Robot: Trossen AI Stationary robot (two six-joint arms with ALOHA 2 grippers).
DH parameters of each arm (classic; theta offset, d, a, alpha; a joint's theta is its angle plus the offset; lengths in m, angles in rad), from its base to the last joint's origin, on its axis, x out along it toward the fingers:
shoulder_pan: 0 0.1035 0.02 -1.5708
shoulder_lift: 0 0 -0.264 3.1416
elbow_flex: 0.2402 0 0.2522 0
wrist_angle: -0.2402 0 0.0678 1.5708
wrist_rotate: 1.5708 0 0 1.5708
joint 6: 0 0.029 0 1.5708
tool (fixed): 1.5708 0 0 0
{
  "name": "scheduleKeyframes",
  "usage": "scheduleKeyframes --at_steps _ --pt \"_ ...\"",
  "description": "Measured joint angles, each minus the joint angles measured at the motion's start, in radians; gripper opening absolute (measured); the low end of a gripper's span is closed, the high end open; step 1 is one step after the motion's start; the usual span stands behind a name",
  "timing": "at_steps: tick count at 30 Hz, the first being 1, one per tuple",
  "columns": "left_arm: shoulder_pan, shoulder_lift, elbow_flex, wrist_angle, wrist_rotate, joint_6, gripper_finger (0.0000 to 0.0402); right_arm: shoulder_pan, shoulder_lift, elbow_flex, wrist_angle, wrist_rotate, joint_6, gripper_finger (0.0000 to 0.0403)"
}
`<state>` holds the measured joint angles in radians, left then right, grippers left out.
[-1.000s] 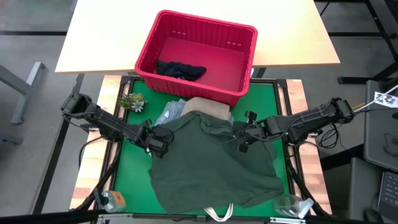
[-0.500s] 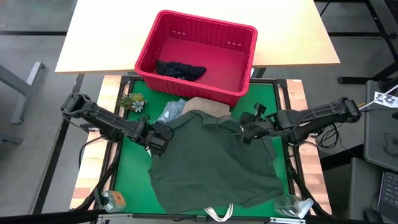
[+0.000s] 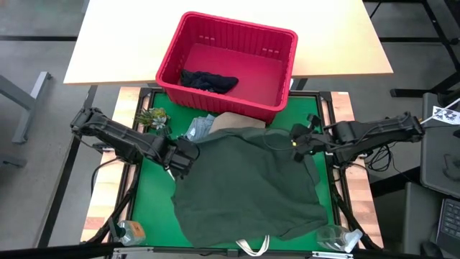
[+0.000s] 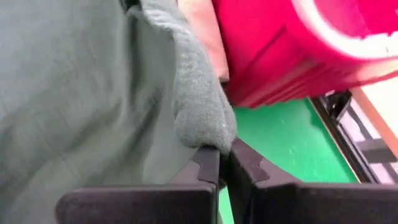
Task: Fold Laundry from Bin
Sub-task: Fold the green shirt
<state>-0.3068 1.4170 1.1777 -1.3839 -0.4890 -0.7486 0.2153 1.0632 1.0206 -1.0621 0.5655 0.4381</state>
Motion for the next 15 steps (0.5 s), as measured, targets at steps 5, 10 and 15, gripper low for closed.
scheduleKeyframes --at_steps 5,10,15 --pt "-0.048 0.0 0.025 0.002 0.074 -0.001 0.0 0.0 -0.013 0.0 -0.082 -0.102 0.003 0.0012" --pt "-0.122 0.0 0.026 0.021 0.194 -0.031 0.0 0.0 -0.015 0.0 -0.174 -0.236 0.003 0.0012" --pt "-0.194 0.0 0.026 0.104 0.25 -0.037 0.0 0.0 -0.015 0.0 -0.275 -0.336 0.027 0.0012"
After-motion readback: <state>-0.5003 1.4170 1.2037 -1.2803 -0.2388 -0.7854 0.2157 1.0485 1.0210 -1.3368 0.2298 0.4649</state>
